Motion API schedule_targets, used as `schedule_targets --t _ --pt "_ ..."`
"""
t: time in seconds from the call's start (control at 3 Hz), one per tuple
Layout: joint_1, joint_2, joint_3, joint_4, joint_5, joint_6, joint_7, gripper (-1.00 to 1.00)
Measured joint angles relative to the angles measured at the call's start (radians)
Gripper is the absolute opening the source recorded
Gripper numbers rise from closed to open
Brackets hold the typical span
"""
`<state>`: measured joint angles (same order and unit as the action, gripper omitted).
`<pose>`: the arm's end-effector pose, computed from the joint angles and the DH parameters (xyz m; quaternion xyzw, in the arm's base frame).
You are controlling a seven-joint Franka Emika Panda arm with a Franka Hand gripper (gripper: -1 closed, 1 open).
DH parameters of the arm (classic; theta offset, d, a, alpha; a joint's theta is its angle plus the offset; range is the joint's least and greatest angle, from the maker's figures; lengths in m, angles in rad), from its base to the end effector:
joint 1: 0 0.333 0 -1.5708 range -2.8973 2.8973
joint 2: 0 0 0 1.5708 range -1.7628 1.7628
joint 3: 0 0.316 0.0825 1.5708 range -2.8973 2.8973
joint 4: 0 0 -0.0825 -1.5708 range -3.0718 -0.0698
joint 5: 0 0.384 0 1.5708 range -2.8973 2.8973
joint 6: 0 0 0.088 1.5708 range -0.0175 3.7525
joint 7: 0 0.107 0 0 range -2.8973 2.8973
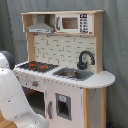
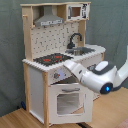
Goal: Play with the kitchen
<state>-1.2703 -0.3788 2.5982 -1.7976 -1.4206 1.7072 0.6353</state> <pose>0.2069 0.5988 0.4240 0.5626 0.4323 0.4763 0.5194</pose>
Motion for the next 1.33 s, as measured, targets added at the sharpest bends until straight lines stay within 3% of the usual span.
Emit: schedule_targets --t 0.67,1.33 --pt "-0.024 0.118 -0.002 -0.001 0.025 -0.003 -0.171 1.00" --pt "-0.036 0.227 -0.002 -0.010 0.133 -0.014 -0.351 1.00"
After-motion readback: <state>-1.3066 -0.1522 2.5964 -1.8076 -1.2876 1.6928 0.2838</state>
